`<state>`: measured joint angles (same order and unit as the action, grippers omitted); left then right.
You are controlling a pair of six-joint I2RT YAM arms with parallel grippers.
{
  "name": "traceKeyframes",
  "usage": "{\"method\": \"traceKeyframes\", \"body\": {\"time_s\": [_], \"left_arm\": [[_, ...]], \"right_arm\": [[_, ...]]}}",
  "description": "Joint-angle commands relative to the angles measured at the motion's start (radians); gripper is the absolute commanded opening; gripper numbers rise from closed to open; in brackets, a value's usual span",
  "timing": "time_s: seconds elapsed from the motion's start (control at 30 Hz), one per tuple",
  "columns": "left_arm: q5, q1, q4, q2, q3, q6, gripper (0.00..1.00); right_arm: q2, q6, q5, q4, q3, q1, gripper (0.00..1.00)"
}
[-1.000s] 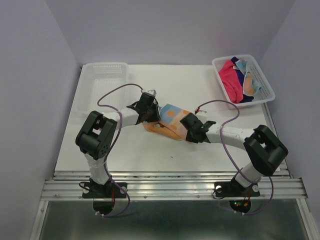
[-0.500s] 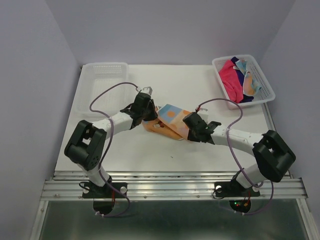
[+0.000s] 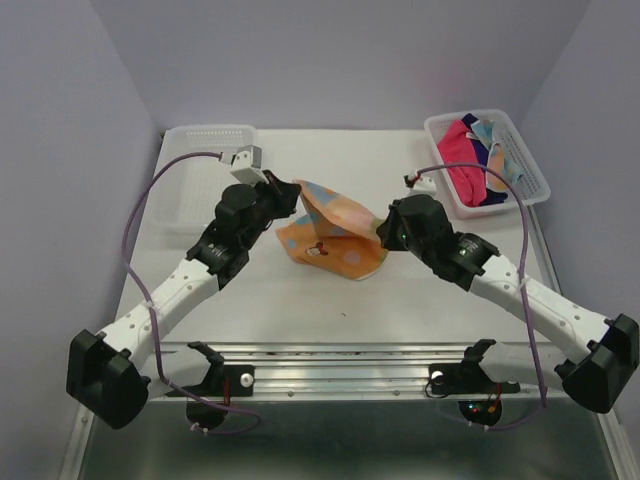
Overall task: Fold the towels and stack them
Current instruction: Flatten out the crumpled towel
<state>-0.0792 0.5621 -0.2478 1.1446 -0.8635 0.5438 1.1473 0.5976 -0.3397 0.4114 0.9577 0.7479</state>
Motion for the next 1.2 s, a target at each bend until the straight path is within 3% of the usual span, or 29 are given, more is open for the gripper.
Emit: {"method": "traceKeyframes", "body": {"time_s": [0.0,0.17,0.43,0.73,0.97,1.17], "left_arm": [[-0.083,0.007,-0.048,-0.094,-0.089,-0.013,0.0],[-0.157,0.01,0.019,-0.132,-0.199,-0.04,0.0],[-0.152,0.012,0.087,-0.204,-0.356,-0.076,0.0],[0.031,0.016,0.102,-0.313,-0.454,-0.087,0.0],[0.237,0.018,0.094,-0.35,-0.45,0.001,0.0],[0.242,0.021,0.084,-0.401,-0.414,0.033,0.0]], "right_arm": [[-0.018,-0.093,-0.016,0.0,0.231,0.007,0.01],[0.006,-0.14,-0.016,0.052,0.43,0.007,0.01],[0.078,-0.199,0.091,0.133,0.733,0.007,0.01],[0.092,-0.183,0.315,0.19,0.958,0.008,0.01],[0.043,-0.15,0.447,0.185,0.98,0.008,0.01],[-0.023,-0.134,0.415,0.162,0.915,0.007,0.01]]}}
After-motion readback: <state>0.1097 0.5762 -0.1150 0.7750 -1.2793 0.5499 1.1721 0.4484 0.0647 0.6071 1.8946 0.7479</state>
